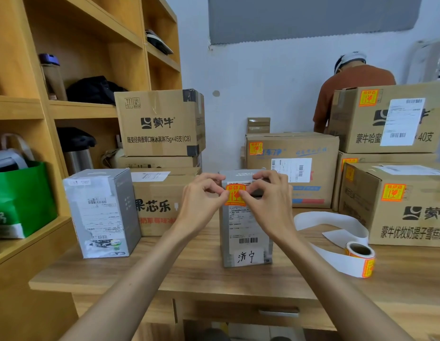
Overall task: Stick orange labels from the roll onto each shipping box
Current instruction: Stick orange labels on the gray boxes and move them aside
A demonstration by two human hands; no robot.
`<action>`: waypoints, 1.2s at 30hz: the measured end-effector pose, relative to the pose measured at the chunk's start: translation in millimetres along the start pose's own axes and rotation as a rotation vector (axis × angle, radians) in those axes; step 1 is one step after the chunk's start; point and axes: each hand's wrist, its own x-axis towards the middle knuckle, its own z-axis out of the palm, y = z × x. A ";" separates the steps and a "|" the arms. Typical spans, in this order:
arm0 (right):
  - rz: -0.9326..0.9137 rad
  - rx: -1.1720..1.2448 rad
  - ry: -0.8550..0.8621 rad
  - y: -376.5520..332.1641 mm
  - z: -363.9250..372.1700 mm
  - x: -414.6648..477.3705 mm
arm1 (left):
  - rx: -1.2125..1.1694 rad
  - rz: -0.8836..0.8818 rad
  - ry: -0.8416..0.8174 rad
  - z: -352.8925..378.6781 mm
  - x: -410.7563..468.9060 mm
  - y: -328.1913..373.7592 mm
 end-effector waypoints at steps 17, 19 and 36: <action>-0.019 -0.108 0.043 -3.1 6.4 1.1 | 0.111 0.083 -0.001 1.4 2.0 0.6; -0.025 -0.119 0.045 -2.7 7.0 1.6 | 0.126 0.093 0.001 1.4 2.3 -0.6; -0.132 -0.075 0.021 5.4 -7.8 15.5 | 0.008 0.065 -0.007 -1.2 7.3 1.0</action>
